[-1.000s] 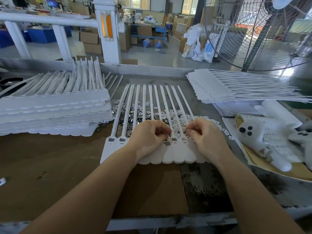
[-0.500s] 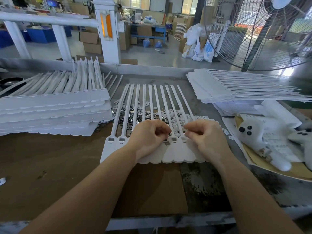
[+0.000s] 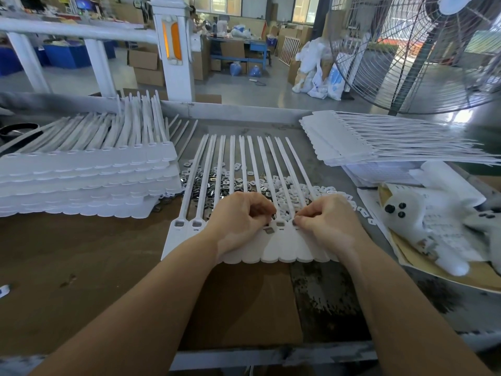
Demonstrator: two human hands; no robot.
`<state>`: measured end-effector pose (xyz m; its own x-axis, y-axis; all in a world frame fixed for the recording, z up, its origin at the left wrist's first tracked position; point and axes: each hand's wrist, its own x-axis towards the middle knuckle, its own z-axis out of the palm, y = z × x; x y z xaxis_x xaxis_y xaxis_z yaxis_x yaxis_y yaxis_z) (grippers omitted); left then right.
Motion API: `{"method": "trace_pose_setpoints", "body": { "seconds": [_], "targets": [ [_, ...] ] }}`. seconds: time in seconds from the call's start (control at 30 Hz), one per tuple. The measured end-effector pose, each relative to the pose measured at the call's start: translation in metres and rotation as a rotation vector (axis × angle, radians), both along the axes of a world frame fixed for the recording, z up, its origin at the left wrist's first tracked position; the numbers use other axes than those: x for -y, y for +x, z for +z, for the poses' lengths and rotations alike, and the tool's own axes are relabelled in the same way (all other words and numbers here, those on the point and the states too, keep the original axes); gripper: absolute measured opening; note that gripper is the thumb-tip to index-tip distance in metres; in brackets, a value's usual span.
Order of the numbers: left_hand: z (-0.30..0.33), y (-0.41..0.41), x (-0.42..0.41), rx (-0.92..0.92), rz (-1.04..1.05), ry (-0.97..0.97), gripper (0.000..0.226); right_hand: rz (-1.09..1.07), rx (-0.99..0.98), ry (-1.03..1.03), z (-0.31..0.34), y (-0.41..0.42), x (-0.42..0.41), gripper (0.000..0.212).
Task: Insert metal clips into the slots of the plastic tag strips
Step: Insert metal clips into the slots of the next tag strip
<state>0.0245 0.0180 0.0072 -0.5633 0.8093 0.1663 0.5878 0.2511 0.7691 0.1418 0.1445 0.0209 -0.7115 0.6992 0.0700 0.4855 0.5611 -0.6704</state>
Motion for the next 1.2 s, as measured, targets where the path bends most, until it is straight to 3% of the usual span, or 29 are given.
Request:
{"method": "trace_pose_setpoints", "body": {
  "seconds": [0.13, 0.37, 0.5, 0.83, 1.2],
  "targets": [
    [0.005, -0.004, 0.003, 0.061, -0.071, -0.039, 0.018, -0.033, 0.001, -0.109, 0.004, -0.002, 0.000, 0.007],
    [0.014, -0.010, 0.008, 0.110, -0.208, -0.101, 0.014, -0.034, 0.001, -0.105, 0.006, -0.003, 0.001, 0.012],
    [0.013, -0.010, 0.007, 0.083, -0.202, -0.095, 0.011, -0.018, 0.007, -0.103, 0.006, -0.002, -0.001, 0.004],
    [0.006, -0.008, 0.004, -0.014, -0.147, -0.085, 0.006, 0.006, -0.073, -0.040, 0.003, 0.001, -0.001, 0.013],
    [0.005, -0.010, 0.005, 0.079, -0.124, -0.015, 0.013, 0.238, -0.090, 0.132, -0.007, -0.005, 0.024, 0.010]
  ]
}}
